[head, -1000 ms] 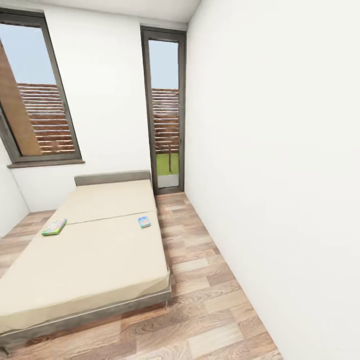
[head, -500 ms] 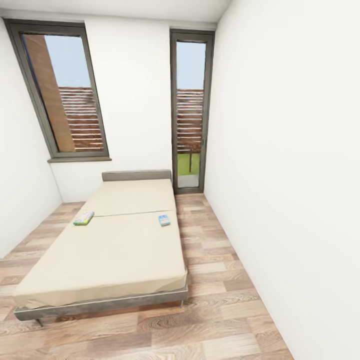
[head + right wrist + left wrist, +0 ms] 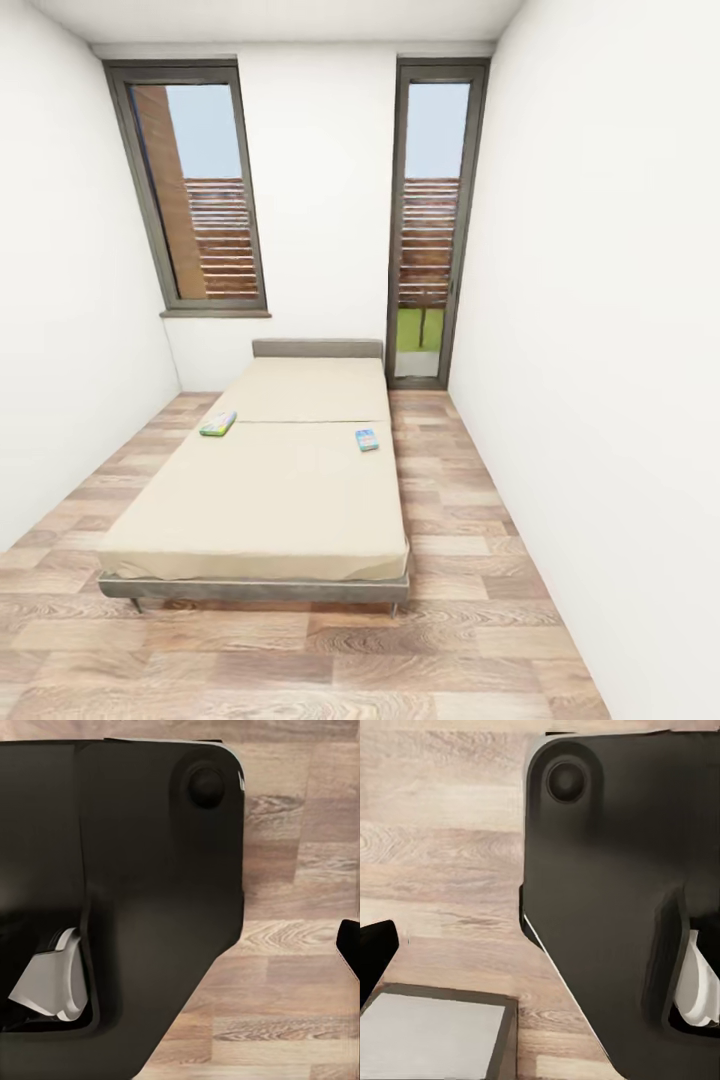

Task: Put all the toys in the child's room - the three board games (two on the bed and one on the table), the two jigsaw puzzles on the table, and the tennis ball on the table - inside the toy box on the table in the child's room.

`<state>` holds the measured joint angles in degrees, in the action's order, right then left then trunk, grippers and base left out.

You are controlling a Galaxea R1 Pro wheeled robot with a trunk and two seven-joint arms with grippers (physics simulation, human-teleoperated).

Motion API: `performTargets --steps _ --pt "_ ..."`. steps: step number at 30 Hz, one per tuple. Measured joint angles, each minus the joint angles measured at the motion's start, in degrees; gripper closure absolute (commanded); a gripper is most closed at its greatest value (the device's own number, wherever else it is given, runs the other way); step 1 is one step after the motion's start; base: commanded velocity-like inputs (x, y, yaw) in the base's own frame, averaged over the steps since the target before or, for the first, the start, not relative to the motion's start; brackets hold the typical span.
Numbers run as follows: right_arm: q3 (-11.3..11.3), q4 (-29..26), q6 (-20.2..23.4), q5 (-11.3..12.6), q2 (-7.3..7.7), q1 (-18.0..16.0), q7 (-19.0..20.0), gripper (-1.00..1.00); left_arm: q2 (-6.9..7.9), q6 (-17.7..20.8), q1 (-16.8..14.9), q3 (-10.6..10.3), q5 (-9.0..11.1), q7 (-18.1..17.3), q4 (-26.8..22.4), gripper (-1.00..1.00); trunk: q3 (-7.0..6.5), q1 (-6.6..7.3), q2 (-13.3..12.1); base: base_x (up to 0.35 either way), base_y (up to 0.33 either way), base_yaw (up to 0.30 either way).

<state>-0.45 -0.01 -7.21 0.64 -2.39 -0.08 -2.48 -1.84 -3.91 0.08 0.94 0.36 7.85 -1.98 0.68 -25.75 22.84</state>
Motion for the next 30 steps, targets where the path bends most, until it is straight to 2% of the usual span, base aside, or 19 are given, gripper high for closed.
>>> performTargets --steps 7,11,21,26,30 --pt "-0.1 0.0 0.0 0.0 0.15 0.0 0.0 -1.0 -0.2 0.1 0.0 0.7 0.1 8.1 -1.6 -1.0 0.0 0.0 0.0 0.0 0.0 0.293" --pt "-0.2 0.0 0.0 0.1 0.23 0.0 -0.5 -1.0 -0.4 0.0 0.0 1.6 0.1 9.9 -2.4 -1.0 0.0 0.0 0.0 0.0 0.0 0.293" --pt "-3.5 -0.2 -0.3 0.6 0.37 0.0 -3.8 -1.0 -0.73 -0.1 0.0 2.2 -0.1 9.8 -2.9 -1.0 0.0 0.0 0.0 0.0 0.0 0.293" --pt "-4.3 -0.2 -3.0 0.6 0.51 0.0 -4.0 -1.0 -2.04 -0.1 0.0 1.8 -0.3 8.1 -3.0 -1.0 0.0 0.0 0.0 0.0 0.0 0.279" --pt "-4.3 -0.3 -4.0 0.6 0.54 0.0 -4.1 -1.0 -2.41 -0.1 0.0 1.5 -0.4 6.8 -3.0 -1.0 0.0 0.0 0.0 0.0 -0.061 0.164"
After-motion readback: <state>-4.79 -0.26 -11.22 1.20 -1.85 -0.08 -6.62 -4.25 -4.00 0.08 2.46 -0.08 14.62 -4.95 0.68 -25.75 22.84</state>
